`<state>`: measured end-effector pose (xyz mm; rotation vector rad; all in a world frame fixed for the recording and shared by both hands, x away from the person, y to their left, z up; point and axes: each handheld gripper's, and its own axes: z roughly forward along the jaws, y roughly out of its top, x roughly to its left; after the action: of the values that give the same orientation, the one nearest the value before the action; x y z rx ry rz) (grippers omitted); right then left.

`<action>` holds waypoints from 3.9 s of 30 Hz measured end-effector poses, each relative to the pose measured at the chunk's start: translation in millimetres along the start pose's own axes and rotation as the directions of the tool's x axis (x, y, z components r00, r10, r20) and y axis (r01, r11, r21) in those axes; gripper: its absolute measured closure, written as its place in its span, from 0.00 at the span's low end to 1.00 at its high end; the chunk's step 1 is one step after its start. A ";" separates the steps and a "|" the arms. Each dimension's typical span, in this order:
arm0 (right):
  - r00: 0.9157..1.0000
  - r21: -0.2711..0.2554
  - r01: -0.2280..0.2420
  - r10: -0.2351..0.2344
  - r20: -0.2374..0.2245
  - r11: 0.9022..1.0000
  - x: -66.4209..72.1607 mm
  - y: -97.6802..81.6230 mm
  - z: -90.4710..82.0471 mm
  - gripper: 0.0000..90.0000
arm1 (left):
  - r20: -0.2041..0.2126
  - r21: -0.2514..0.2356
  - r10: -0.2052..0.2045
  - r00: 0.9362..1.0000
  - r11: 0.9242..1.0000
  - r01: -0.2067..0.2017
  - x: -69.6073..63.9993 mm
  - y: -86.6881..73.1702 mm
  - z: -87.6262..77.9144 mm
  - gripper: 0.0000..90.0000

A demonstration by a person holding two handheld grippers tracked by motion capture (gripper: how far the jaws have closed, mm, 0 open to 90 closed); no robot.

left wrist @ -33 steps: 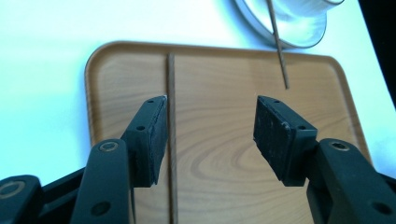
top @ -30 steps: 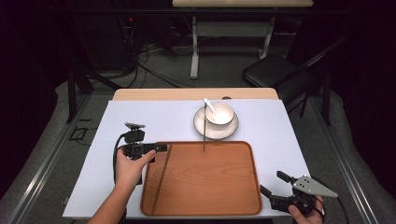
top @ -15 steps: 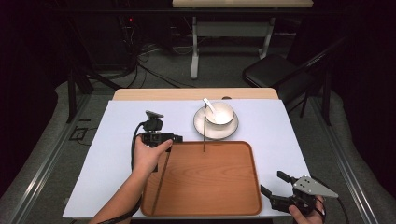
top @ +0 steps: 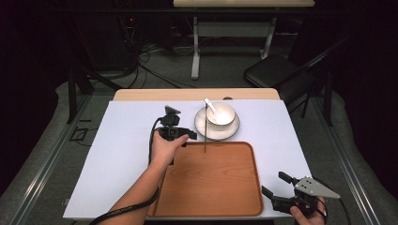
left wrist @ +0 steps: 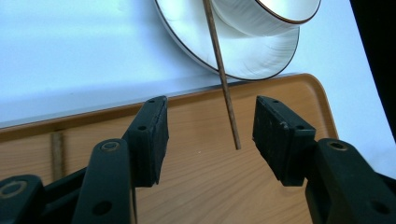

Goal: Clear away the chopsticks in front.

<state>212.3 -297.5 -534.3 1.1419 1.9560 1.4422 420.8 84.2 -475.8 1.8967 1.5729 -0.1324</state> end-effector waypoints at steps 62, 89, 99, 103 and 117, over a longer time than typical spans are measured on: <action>1.000 -0.005 0.001 -0.001 -0.005 1.000 -0.2 -0.2 -0.9 0.17 | 0.095 0.155 -0.180 0.979 0.974 0.164 -2.7 6.6 75.6 0.93; 1.000 -0.003 -0.001 0.001 -0.006 1.000 -0.4 -0.2 -0.6 0.17 | 0.053 0.085 -0.250 0.967 0.966 0.245 14.5 4.5 58.8 0.96; 1.000 0.002 -0.003 0.003 -0.006 1.000 -0.6 -0.1 -0.2 0.17 | 0.054 0.032 -0.286 0.957 0.958 0.285 36.6 0.9 28.0 0.96; 1.000 -0.001 -0.003 0.003 -0.006 1.000 -0.6 -0.1 -0.4 0.17 | 0.048 0.012 -0.287 0.957 0.958 0.287 44.7 -2.5 12.3 0.96; 1.000 0.003 -0.010 0.010 -0.010 1.000 -0.5 0.4 1.2 0.17 | 0.061 -0.036 -0.247 0.967 0.968 0.250 70.8 -41.6 -54.1 0.96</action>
<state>213.7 -297.2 -534.4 1.1493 1.9630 1.4529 384.8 175.3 -484.6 1.6418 1.7557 -0.2558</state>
